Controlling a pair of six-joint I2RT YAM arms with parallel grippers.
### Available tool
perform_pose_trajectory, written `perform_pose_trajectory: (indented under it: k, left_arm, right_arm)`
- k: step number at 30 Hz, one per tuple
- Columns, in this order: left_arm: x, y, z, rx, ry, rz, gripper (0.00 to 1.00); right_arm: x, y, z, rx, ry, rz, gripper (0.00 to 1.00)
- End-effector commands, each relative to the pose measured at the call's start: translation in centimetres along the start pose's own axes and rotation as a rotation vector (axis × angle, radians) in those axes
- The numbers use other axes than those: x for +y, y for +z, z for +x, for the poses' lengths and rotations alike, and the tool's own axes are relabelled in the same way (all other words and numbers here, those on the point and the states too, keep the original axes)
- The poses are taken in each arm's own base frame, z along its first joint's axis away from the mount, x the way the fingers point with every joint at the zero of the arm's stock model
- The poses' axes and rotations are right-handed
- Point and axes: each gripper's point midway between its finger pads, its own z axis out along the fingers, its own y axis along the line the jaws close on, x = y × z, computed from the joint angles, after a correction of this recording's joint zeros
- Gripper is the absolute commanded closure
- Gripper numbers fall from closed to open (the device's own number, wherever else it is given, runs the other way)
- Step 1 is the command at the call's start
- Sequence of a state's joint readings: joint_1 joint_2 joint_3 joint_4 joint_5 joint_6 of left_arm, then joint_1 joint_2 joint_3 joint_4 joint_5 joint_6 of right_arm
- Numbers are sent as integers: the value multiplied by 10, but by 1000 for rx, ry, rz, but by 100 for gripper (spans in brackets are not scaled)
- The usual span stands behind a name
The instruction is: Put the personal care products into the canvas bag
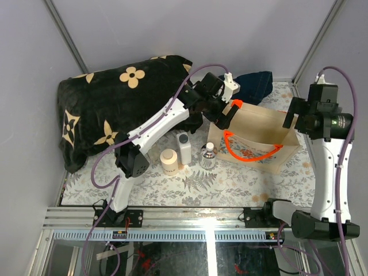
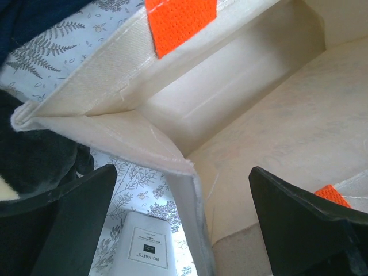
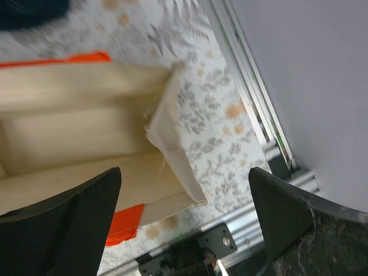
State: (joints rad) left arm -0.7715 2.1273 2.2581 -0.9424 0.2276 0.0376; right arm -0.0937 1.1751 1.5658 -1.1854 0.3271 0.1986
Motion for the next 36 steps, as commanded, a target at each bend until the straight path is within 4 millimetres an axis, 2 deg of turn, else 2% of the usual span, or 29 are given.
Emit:
perform_pose_trajectory:
  k: [1, 4, 6, 10, 13, 17, 19, 23, 26, 28, 36]
  left_arm:
    - [12, -28, -23, -79, -7, -83, 0]
    - [20, -37, -28, -102, -36, -102, 0]
    - [21, -45, -32, -119, -43, -102, 0]
    - [6, -69, -50, -204, -38, -21, 0]
    - [3, -90, -70, -282, -51, -7, 0]
    - [26, -121, -79, -334, -89, -108, 0]
    - [48, -135, -70, -321, -113, -193, 0]
    - [90, -151, -30, -243, -158, -348, 0]
    - [105, -152, 6, -171, -192, -407, 0]
    - [105, -151, 22, -141, -213, -402, 0]
    - [74, -123, 74, 7, -303, -237, 0]
  right_arm:
    - [9, -35, -51, -208, -9, -116, 0]
    - [11, -46, -64, -266, -30, -149, 0]
    - [18, -47, -66, -281, -32, -186, 0]
    - [39, -38, -65, -286, -30, -280, 0]
    - [59, -24, -63, -281, -41, -363, 0]
    - [95, -21, -67, -300, -45, -544, 1]
    - [109, -19, -67, -289, -44, -613, 1]
    - [129, -11, -65, -252, -70, -671, 1]
    - [133, -8, -63, -236, -99, -672, 0]
    - [132, -4, -59, -220, -110, -659, 0]
    - [114, 13, -34, -100, -107, -541, 0]
